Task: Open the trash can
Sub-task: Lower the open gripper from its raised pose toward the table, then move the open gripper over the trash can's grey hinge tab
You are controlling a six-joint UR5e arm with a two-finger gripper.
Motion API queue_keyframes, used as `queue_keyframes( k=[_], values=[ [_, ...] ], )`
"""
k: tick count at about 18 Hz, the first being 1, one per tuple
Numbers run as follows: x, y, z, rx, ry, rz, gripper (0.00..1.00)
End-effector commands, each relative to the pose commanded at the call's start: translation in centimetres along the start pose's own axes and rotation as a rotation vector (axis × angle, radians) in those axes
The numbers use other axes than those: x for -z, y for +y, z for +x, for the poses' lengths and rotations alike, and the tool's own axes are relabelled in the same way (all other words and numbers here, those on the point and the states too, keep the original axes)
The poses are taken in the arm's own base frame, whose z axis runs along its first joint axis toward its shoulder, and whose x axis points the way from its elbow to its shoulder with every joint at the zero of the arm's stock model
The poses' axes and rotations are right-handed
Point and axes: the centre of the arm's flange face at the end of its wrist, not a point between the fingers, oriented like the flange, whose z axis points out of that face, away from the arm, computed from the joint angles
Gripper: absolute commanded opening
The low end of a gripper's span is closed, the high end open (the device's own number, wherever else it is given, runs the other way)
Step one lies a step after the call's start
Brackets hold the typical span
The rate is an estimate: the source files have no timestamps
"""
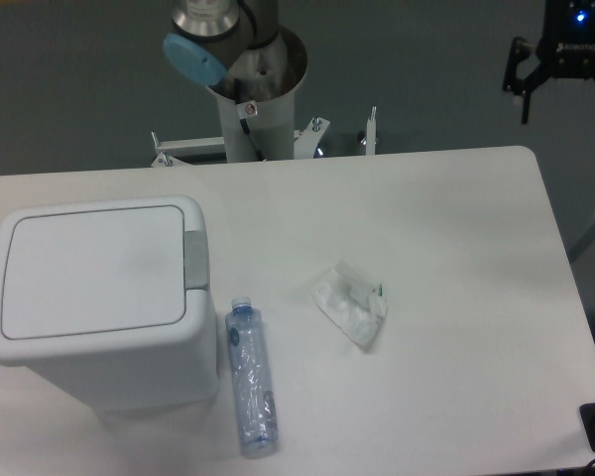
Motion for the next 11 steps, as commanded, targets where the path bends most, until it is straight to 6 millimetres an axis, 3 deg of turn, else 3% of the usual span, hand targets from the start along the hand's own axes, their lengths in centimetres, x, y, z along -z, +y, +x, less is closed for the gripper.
queue_keyframes(
  k=[3,6,8,9,11],
  values=[
    [-0.7,-3.3,2.4,0.134,-0.017,0.041,1.00],
    [-1.0,-8.0,7.3,0.366,0.018,0.071,1.00],
    [-1.0,-10.0,9.9,0.492,0.047,0.078,1.00],
    [-0.9,-12.9,13.6,0.510,0.089,0.089,1.00],
    [-1.2,-14.6,16.0,0.580,0.121,0.086,1.00]
  ],
)
